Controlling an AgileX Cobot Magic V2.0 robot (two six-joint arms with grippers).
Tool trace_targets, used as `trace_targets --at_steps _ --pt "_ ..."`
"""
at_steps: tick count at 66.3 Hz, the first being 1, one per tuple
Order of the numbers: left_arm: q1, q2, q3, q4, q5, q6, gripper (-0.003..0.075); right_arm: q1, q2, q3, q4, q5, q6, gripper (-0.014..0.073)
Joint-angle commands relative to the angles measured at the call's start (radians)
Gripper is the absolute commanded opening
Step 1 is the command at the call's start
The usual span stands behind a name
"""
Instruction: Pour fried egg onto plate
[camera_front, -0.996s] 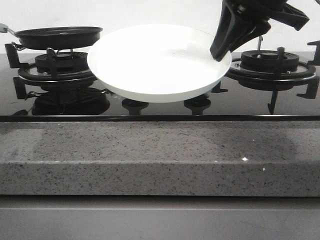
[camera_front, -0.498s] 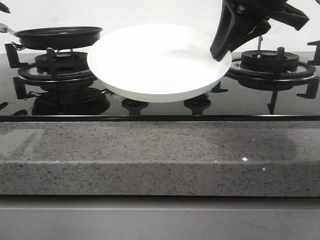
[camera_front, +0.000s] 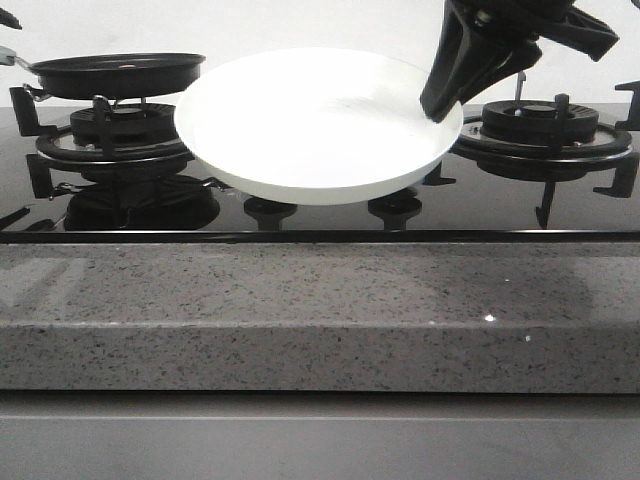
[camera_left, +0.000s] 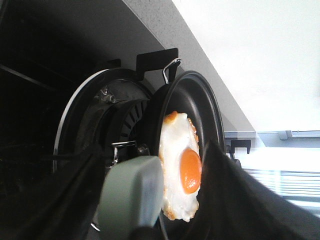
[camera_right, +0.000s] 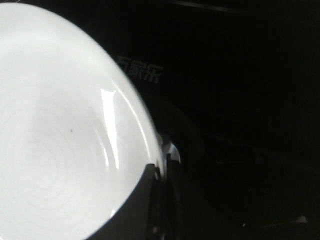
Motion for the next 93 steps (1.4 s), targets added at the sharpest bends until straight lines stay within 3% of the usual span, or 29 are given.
trace_targets --at_steps 1,31,47,71,93 --pt "-0.006 -0.055 -0.031 -0.079 0.083 -0.01 0.0398 -0.003 -0.044 -0.024 0.012 -0.047 -0.007 -0.0068" --pt "-0.031 -0.055 -0.031 -0.033 0.082 -0.032 0.0391 -0.003 -0.044 -0.024 0.013 -0.047 -0.007 -0.0068" --pt "-0.031 -0.055 -0.031 0.009 0.082 -0.052 0.0254 -0.003 -0.044 -0.024 0.013 -0.047 -0.007 -0.0068" --pt "-0.031 -0.055 -0.031 0.002 0.078 -0.052 0.0141 -0.003 -0.044 -0.024 0.013 -0.047 -0.007 -0.0068" --pt "-0.031 -0.058 -0.033 -0.012 0.083 -0.028 -0.002 -0.003 -0.044 -0.024 0.013 -0.047 -0.007 -0.0068"
